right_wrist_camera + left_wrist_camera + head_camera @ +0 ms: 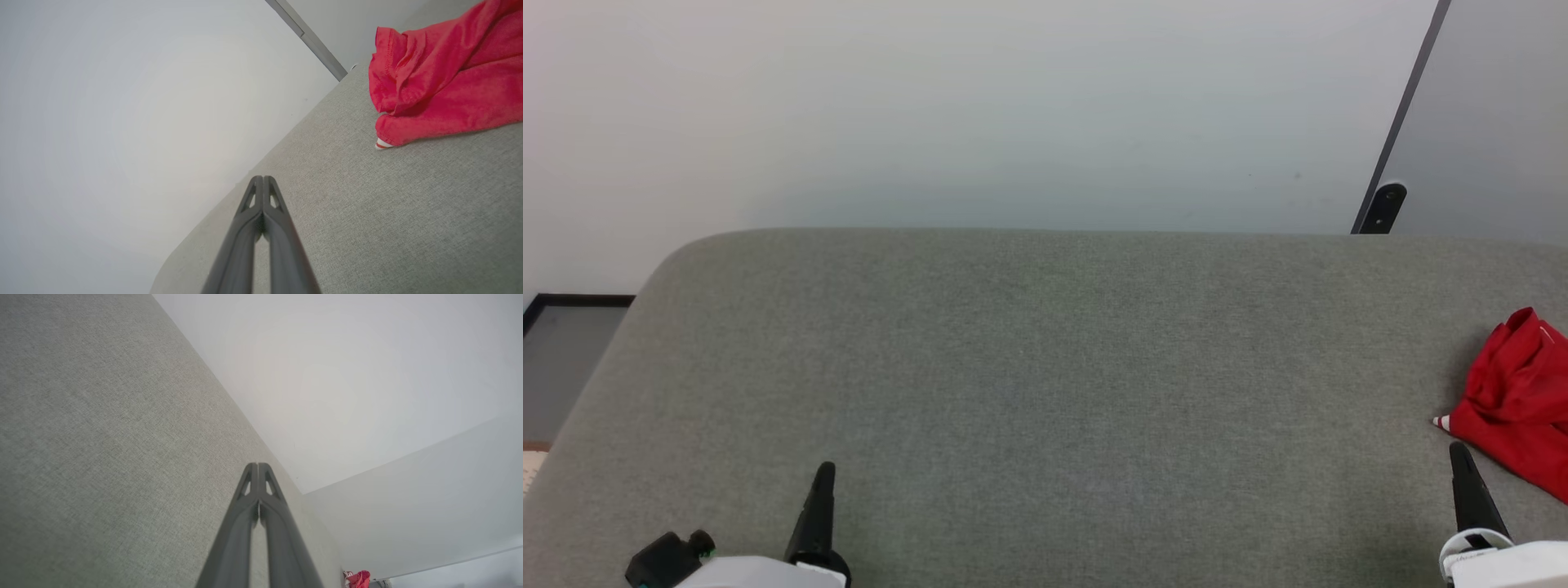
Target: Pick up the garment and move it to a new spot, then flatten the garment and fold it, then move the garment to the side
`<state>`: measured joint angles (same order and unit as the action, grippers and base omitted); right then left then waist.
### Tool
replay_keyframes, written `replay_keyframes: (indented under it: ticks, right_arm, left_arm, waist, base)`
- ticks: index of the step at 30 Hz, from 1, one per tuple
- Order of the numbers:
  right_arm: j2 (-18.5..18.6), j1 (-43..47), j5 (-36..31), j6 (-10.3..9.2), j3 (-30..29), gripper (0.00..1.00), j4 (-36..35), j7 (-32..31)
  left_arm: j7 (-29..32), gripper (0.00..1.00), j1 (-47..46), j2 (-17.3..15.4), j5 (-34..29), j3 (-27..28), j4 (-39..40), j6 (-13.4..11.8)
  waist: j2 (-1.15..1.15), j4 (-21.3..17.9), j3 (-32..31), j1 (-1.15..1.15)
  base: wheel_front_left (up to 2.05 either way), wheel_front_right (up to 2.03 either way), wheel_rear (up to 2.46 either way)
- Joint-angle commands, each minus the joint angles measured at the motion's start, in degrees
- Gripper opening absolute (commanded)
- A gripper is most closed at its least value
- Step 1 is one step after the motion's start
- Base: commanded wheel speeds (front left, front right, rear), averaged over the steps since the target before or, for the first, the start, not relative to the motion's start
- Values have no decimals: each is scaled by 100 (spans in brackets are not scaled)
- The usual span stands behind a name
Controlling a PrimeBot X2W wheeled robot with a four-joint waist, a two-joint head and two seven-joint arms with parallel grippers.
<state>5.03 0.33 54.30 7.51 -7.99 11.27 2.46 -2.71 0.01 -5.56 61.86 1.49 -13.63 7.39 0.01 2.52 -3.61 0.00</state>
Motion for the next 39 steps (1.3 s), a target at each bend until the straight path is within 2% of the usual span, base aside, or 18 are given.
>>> replay_keyframes:
  ticks: [1, 39]
  right_arm:
    - [3, -184, 224, -1, 12, 0, -38, -42]
    - [-132, -503, 2443, -3, 96, 0, 161, -586]
  left_arm:
    - [44, 0, -155, 0, 173, 45, 47, 8]
    - [602, 0, -473, 169, 1965, 345, -8, 13]
  waist:
    - [-1, -7, 11, 0]
    - [-1, -140, 211, 0]
  base:
    - [0, 0, 0]
    - [0, 0, 0]
